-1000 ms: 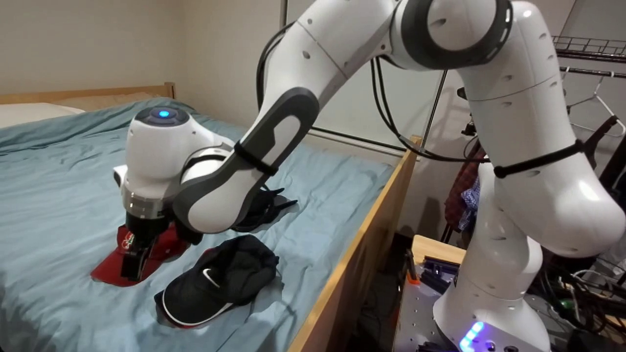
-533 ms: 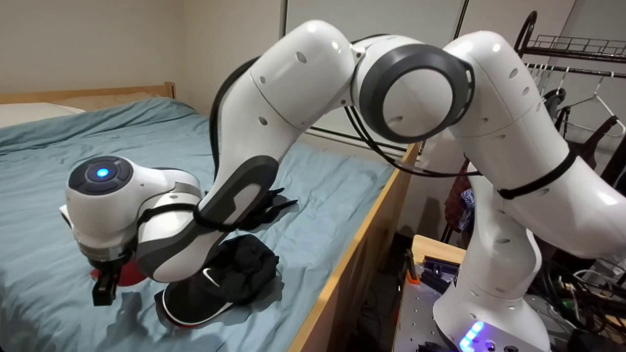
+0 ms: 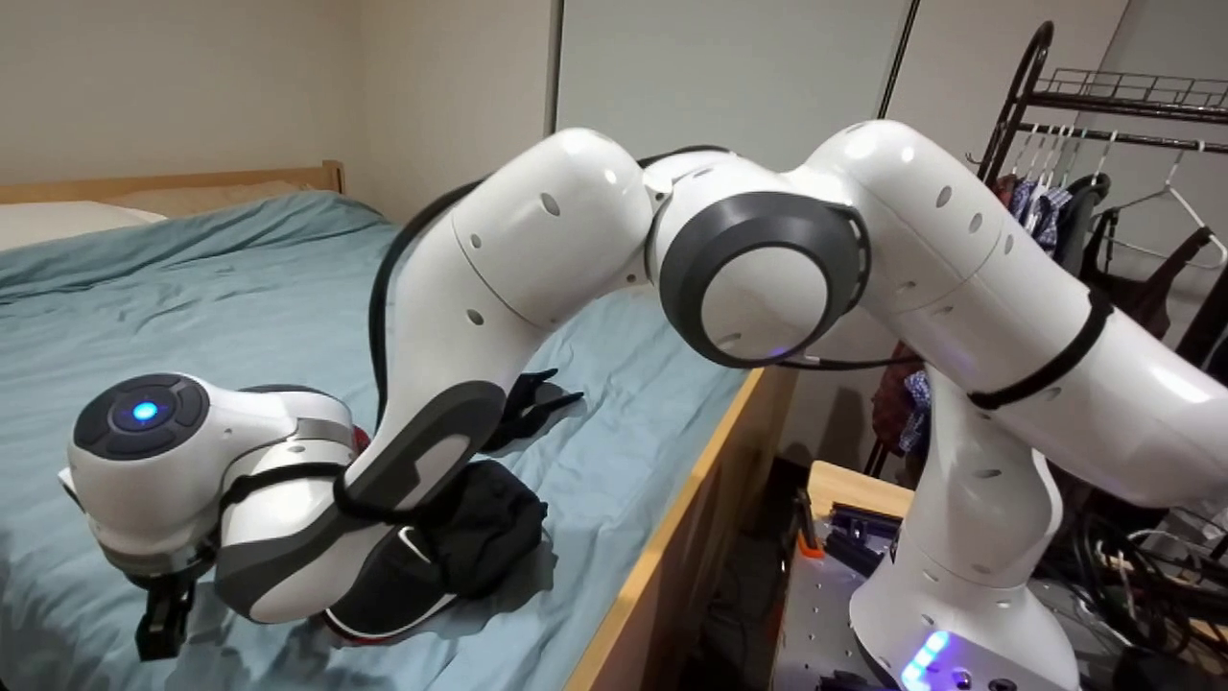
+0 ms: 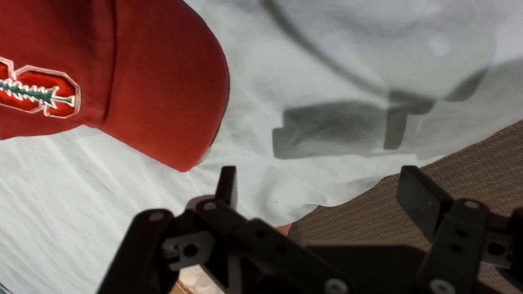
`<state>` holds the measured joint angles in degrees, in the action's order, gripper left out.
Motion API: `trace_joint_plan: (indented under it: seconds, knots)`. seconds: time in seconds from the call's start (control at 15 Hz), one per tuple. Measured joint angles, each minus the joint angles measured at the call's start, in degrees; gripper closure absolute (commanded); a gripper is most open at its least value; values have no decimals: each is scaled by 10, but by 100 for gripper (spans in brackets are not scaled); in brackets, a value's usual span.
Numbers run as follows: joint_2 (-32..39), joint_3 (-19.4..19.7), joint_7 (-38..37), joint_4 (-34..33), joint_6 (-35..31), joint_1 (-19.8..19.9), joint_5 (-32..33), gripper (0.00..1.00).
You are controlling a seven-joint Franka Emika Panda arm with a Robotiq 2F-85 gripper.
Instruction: Turn the red cap
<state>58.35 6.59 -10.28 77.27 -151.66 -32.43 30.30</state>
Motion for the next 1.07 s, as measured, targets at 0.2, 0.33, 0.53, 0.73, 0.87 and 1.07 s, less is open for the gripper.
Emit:
trace_joint_plan:
  seconds: [0.2, 0.33, 0.53, 0.73, 0.87, 1.07]
  knots:
    - [2, 35, -14, -1, 8, -21, 6, 0]
    - [2, 72, -36, -4, 19, -42, 19, 0]
    - [10, 102, -46, -18, 49, -58, 30, 0]
    - [23, 88, -46, -34, 57, -48, 29, 0]
    - [27, 82, -46, -38, 57, -44, 29, 0]
    - [28, 82, -46, -38, 56, -45, 29, 0]
